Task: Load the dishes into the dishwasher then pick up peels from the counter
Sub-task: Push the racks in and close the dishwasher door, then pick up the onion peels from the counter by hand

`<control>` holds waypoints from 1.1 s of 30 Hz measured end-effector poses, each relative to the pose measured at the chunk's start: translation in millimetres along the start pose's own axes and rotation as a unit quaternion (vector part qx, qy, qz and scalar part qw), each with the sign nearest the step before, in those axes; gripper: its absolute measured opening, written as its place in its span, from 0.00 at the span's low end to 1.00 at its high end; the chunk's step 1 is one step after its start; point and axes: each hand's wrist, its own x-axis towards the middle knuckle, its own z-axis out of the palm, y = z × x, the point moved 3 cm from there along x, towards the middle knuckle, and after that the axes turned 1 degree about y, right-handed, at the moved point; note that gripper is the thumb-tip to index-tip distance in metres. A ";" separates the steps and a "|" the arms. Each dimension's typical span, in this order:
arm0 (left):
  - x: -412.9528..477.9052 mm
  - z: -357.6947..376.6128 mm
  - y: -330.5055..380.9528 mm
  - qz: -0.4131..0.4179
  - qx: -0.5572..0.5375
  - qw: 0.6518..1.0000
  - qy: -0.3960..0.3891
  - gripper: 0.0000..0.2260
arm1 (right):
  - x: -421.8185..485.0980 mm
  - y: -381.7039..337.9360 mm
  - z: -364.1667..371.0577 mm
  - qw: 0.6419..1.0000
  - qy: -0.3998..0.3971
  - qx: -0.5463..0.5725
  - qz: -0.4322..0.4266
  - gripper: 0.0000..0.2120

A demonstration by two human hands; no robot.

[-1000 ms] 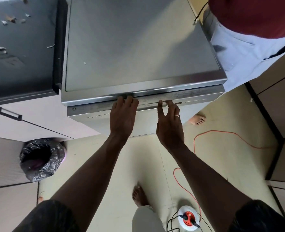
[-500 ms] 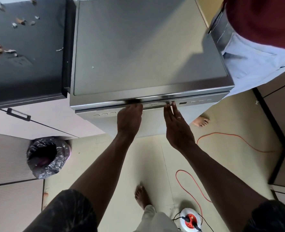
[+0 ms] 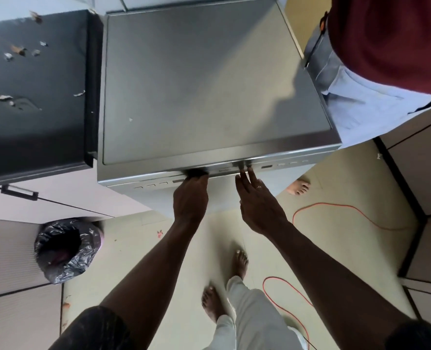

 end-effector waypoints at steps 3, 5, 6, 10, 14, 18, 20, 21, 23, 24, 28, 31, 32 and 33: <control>4.0 -14.6 0.7 0.015 0.016 1.000 0.016 0.09 | 7.3 -5.8 -18.5 1.000 0.014 -0.006 -0.021 0.28; 5.1 -25.6 2.9 0.025 0.022 0.999 0.023 0.07 | 9.6 -11.2 -35.7 0.998 0.059 0.015 -0.029 0.24; 6.1 -32.2 4.8 0.032 0.020 0.999 0.026 0.07 | 10.8 -13.4 -46.0 0.995 0.088 0.029 -0.030 0.21; 9.9 -58.3 11.3 0.036 0.036 0.998 0.032 0.06 | 19.9 -19.0 -78.8 0.982 0.169 0.084 -0.022 0.10; 19.6 -81.7 13.7 0.027 0.028 0.997 0.066 0.03 | 36.9 -22.3 -97.1 0.973 0.205 0.093 -0.038 0.08; 32.8 -90.9 9.4 0.007 0.023 0.998 0.062 0.10 | 63.5 -18.6 -104.2 0.975 0.199 0.090 -0.032 0.15; 40.6 -91.8 6.1 0.000 0.034 0.998 0.059 0.14 | 78.1 -16.5 -109.8 0.979 0.185 0.082 -0.027 0.18; 45.2 -92.2 4.2 -0.001 0.033 0.998 0.058 0.17 | 85.3 -15.5 -114.2 0.979 0.184 0.081 -0.029 0.19; 54.7 -93.6 -0.6 -0.006 0.031 0.999 0.044 0.23 | 98.0 -13.9 -121.4 0.980 0.178 0.077 -0.035 0.21; 60.0 -95.4 -2.8 -0.011 0.037 0.999 0.030 0.26 | 104.7 -13.0 -124.4 0.982 0.170 0.068 -0.038 0.22; 82.9 -108.1 -13.1 -0.044 0.042 0.998 -0.031 0.37 | 135.4 -11.4 -135.0 0.990 0.127 0.050 -0.041 0.28; 109.1 -123.0 -24.4 -0.069 0.027 0.997 -0.032 0.40 | 164.2 -16.3 -143.3 0.992 0.102 0.050 -0.046 0.32; 118.8 -127.0 -29.1 -0.068 0.027 0.997 -0.032 0.39 | 174.3 -19.0 -146.3 0.993 0.095 0.051 -0.048 0.33; 130.0 -130.2 -35.2 -0.066 0.028 0.997 -0.033 0.39 | 186.1 -22.4 -149.4 0.993 0.091 0.051 -0.050 0.35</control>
